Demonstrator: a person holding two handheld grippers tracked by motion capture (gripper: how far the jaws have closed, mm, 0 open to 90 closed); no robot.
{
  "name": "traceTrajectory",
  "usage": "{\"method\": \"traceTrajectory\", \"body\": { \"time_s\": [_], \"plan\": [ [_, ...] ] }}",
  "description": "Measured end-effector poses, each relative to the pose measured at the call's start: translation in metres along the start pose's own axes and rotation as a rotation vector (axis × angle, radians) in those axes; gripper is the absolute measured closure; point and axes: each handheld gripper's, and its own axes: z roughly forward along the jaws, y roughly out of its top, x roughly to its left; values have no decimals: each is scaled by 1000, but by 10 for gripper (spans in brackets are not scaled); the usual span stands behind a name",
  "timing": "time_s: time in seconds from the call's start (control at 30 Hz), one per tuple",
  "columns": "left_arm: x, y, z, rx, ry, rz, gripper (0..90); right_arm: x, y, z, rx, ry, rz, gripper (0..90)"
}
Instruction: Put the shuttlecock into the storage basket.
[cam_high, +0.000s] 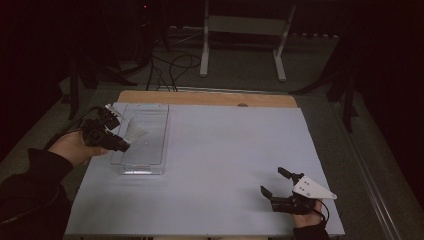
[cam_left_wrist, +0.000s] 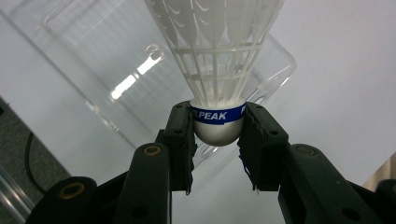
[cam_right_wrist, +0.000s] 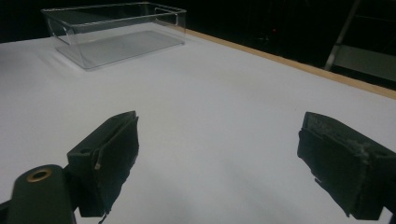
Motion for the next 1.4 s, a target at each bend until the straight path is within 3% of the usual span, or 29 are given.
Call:
{"method": "traceTrajectory", "body": {
  "time_s": [0.3,0.67,1.0,1.4],
  "plan": [
    [9,-9,-4,-1,18,-49,657,-1,1,-2,-13,-6,-2,122],
    [14,-18,3,-21,1,-83,656,0,1,-2,-24,8,-7,121],
    [17,-23,17,-17,-5,-99,656,1,2,-3,-37,14,-11,121],
    [19,-26,37,1,9,-79,656,1,2,-2,-25,14,-6,121]
  ]
}}
